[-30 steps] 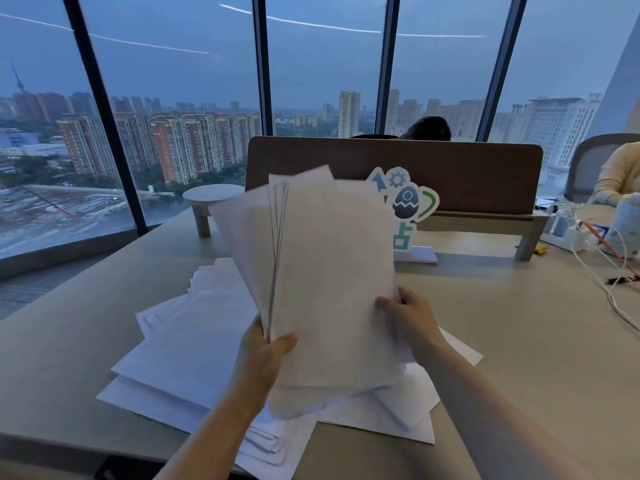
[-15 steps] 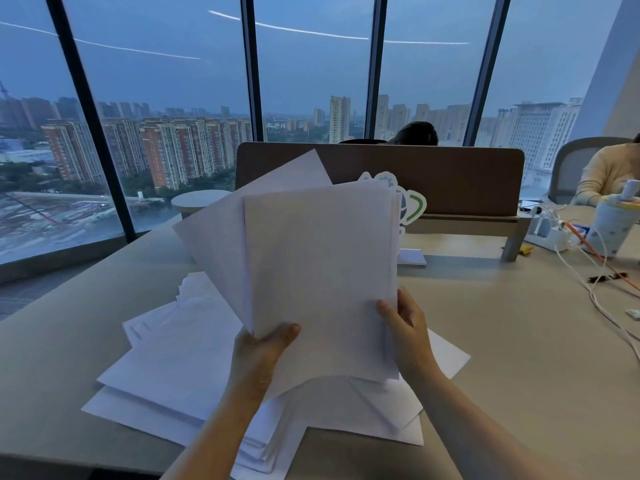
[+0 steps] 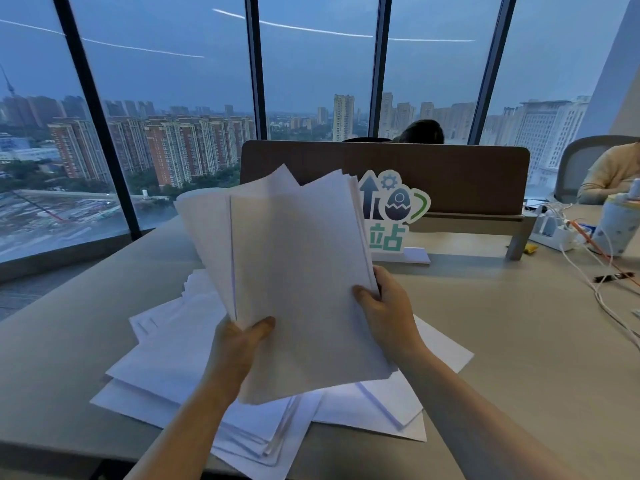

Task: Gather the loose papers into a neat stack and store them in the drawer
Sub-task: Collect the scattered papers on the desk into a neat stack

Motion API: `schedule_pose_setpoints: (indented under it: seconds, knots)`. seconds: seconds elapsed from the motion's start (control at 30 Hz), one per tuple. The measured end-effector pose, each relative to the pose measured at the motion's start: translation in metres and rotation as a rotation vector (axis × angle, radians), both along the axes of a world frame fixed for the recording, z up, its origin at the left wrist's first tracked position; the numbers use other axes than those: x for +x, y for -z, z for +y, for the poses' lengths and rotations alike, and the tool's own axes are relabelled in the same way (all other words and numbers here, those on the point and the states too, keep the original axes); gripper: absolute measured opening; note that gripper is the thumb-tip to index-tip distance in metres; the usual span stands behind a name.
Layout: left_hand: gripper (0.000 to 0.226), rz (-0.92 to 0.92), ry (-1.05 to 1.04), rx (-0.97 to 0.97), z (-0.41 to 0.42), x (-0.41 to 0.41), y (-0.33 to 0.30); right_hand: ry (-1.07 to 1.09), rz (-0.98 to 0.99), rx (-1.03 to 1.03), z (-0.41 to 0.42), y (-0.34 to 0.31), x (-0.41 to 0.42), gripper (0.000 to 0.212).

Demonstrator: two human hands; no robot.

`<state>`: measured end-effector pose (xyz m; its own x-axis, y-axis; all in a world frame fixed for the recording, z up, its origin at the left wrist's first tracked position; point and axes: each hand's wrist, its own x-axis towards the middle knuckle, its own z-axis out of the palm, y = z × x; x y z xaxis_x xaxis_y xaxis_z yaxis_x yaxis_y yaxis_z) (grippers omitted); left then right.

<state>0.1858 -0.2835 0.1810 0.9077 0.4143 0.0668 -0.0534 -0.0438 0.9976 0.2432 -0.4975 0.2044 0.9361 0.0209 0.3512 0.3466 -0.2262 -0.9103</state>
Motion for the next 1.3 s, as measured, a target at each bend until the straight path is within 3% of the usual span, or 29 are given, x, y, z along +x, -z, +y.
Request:
schedule_pose_setpoints:
  seconds: [0.13, 0.27, 0.37, 0.47, 0.6, 0.73, 0.93, 1.17, 1.3]
  knots:
    - [0.023, 0.066, 0.019, -0.115, 0.023, -0.012, 0.009, -0.080, 0.128, 0.002, 0.010, -0.001, 0.004, 0.020]
    - [0.040, 0.090, -0.020, -0.212, 0.046, -0.023, 0.022, -0.031, 0.203, -0.135, 0.010, 0.012, 0.007, 0.035]
    - [0.039, 0.087, -0.102, -0.272, 0.059, -0.028, 0.030, 0.000, 0.179, -0.550, 0.008, 0.025, 0.008, 0.024]
    - [0.044, 0.112, -0.178, -0.322, 0.073, -0.030, 0.039, -0.060, 0.313, -0.962, 0.013, 0.033, 0.004, 0.053]
    - [0.039, 0.137, -0.254, -0.353, 0.088, -0.034, 0.046, -0.101, 0.437, -1.223, 0.026, 0.042, 0.002, 0.063]
    - [0.042, 0.148, -0.288, -0.381, 0.097, -0.039, 0.049, -0.118, 0.491, -1.321, 0.036, 0.046, 0.007, 0.063]
    - [0.041, 0.166, -0.316, -0.370, 0.103, -0.042, 0.057, -0.063, 0.415, -1.414, 0.044, 0.058, 0.011, 0.051]
    - [0.037, 0.192, -0.318, -0.350, 0.103, -0.043, 0.061, 0.018, 0.246, -1.382, 0.037, 0.060, 0.007, 0.036]
    - [0.036, 0.200, -0.316, -0.337, 0.103, -0.042, 0.060, -0.037, 0.308, -1.467, 0.030, 0.053, 0.009, 0.041]
